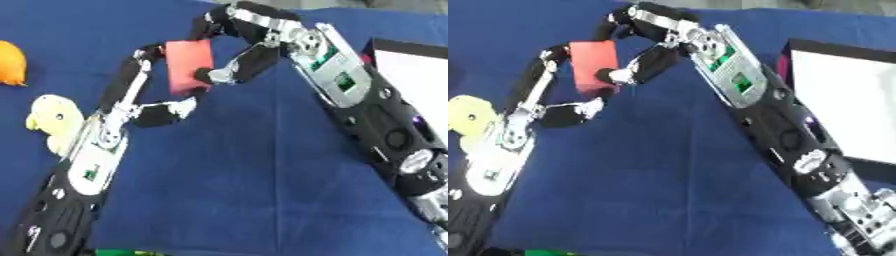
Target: Pick up the objects with one hand, pass them to the other hand, and then place them into the box on the other side of the table.
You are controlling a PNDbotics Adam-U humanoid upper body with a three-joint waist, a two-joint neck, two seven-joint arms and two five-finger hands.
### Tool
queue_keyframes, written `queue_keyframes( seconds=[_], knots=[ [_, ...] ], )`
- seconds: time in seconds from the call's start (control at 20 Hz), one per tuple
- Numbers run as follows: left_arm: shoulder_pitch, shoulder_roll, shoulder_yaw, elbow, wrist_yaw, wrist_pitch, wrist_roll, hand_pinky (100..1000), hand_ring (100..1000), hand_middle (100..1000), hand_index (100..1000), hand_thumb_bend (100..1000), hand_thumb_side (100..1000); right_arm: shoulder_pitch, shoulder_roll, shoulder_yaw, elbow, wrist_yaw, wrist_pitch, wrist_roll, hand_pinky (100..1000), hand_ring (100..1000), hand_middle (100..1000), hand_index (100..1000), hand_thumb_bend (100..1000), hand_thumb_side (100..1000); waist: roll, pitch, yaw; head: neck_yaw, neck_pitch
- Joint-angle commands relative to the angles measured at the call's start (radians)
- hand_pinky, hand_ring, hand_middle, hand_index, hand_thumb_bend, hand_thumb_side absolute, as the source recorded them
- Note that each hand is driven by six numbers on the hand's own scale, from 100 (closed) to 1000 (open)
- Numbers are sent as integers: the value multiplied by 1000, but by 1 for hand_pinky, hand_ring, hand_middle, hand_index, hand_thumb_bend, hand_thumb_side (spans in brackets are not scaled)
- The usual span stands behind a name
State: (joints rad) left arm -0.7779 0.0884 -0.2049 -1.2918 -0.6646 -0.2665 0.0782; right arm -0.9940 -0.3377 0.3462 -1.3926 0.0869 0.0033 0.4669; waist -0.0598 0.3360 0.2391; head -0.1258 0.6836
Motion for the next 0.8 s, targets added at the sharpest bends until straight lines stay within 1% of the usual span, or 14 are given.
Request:
queue_keyframes(
  seconds=[0.05,0.25,0.35,0.5,0.65,0.7,0.8],
  knots=[
    [-23,2,5,-25,20,-6,16,879,730,622,866,313,467,-10,-4,6,-11,-12,-6,14,930,1000,603,664,359,161,4,-22,0,-4,-17],
    [-24,1,4,-28,47,-12,46,872,709,595,842,267,454,-11,-5,6,-11,-16,-12,25,930,1000,601,663,353,159,5,-23,-1,-3,-13],
    [-25,-1,4,-29,69,-19,65,863,678,552,788,181,422,-11,-6,6,-11,-19,-11,27,930,1000,602,666,352,161,5,-23,-1,-3,-12],
    [-26,-1,1,-32,110,-40,87,851,641,502,733,100,381,-11,-6,7,-11,-21,-10,31,929,1000,605,672,346,166,5,-23,-1,-3,-10],
    [-27,-2,-3,-34,152,-75,93,837,613,468,695,100,373,-11,-6,8,-10,-19,-11,39,930,1000,629,707,314,160,4,-23,-2,-3,-13],
    [-27,-2,-4,-34,165,-88,92,829,601,451,675,100,360,-11,-7,8,-9,-16,-12,41,931,1000,658,738,266,145,3,-23,-2,-2,-10],
    [-28,-2,-4,-34,193,-109,91,824,589,431,655,100,385,-10,-7,8,-7,-11,-17,48,930,1000,671,753,238,137,3,-24,-3,-1,-8]
  ],
)
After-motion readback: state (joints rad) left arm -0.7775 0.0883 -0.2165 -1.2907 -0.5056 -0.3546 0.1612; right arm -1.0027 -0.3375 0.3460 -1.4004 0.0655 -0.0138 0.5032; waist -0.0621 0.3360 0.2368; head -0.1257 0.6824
